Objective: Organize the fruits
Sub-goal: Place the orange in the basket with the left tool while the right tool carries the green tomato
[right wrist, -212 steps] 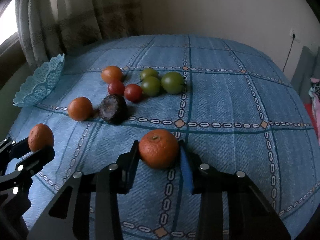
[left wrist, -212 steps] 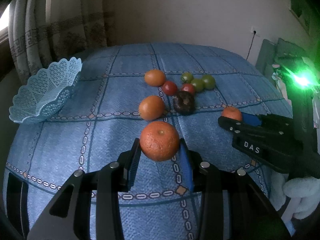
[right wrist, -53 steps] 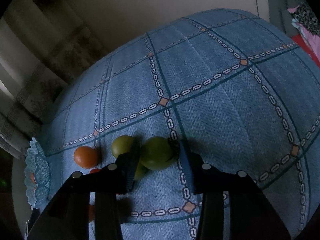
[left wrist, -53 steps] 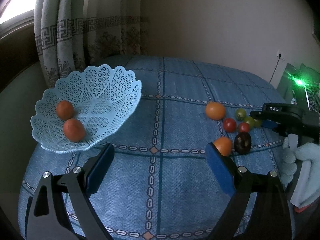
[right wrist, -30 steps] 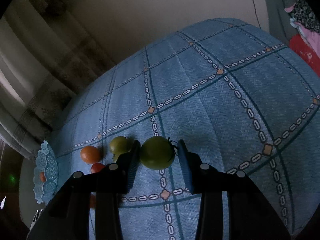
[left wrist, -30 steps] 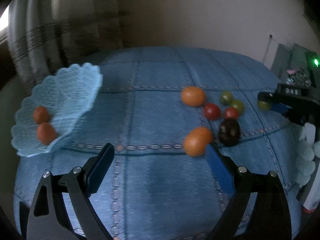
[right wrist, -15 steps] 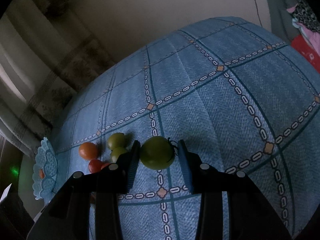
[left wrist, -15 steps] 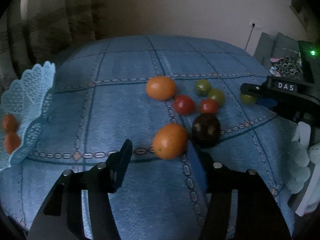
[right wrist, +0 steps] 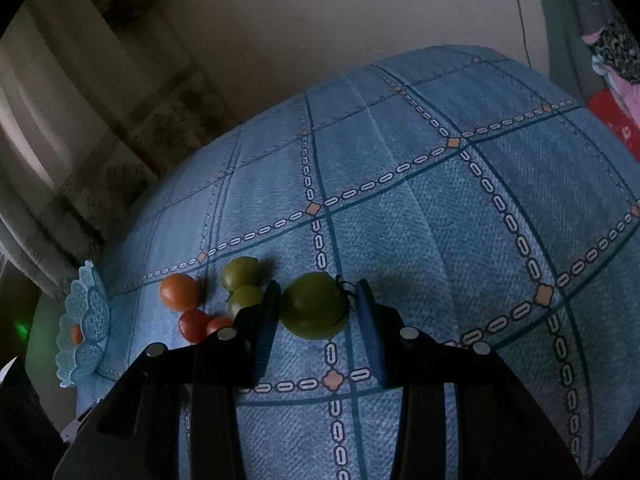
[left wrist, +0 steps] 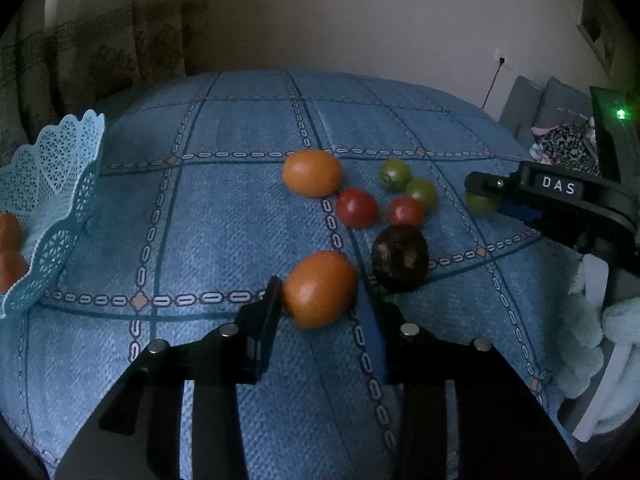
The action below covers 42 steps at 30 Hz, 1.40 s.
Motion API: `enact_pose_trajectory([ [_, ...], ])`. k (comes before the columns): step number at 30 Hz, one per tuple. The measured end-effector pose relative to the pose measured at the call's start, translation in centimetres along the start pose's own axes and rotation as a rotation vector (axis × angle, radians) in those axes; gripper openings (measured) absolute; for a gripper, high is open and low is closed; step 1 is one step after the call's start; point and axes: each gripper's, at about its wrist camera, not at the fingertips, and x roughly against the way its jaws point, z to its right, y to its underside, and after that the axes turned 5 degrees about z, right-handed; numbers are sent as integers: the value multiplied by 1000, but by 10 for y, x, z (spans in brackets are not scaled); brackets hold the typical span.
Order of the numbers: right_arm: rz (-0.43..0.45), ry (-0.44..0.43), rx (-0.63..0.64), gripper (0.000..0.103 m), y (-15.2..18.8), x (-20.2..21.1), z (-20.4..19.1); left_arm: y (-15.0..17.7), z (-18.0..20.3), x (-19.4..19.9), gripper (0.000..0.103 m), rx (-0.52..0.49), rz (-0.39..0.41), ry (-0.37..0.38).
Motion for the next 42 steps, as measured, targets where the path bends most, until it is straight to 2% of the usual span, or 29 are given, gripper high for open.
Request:
enact_pose_trajectory([
  [5, 18, 2, 16, 39, 1, 3, -5, 1, -3, 13, 39, 19, 22, -21],
  [12, 45, 8, 47, 39, 2, 8, -12, -3, -18, 41, 39, 58, 90, -114],
  [26, 46, -7, 67, 39, 8, 9, -20, -24, -85, 89, 39, 164, 240, -305],
  [34, 40, -9, 77, 39, 10, 8, -22, -27, -118, 92, 39, 209, 261, -394],
  [42, 38, -13, 85, 39, 10, 7, -23, -21, -129, 80, 39, 229, 236, -419],
])
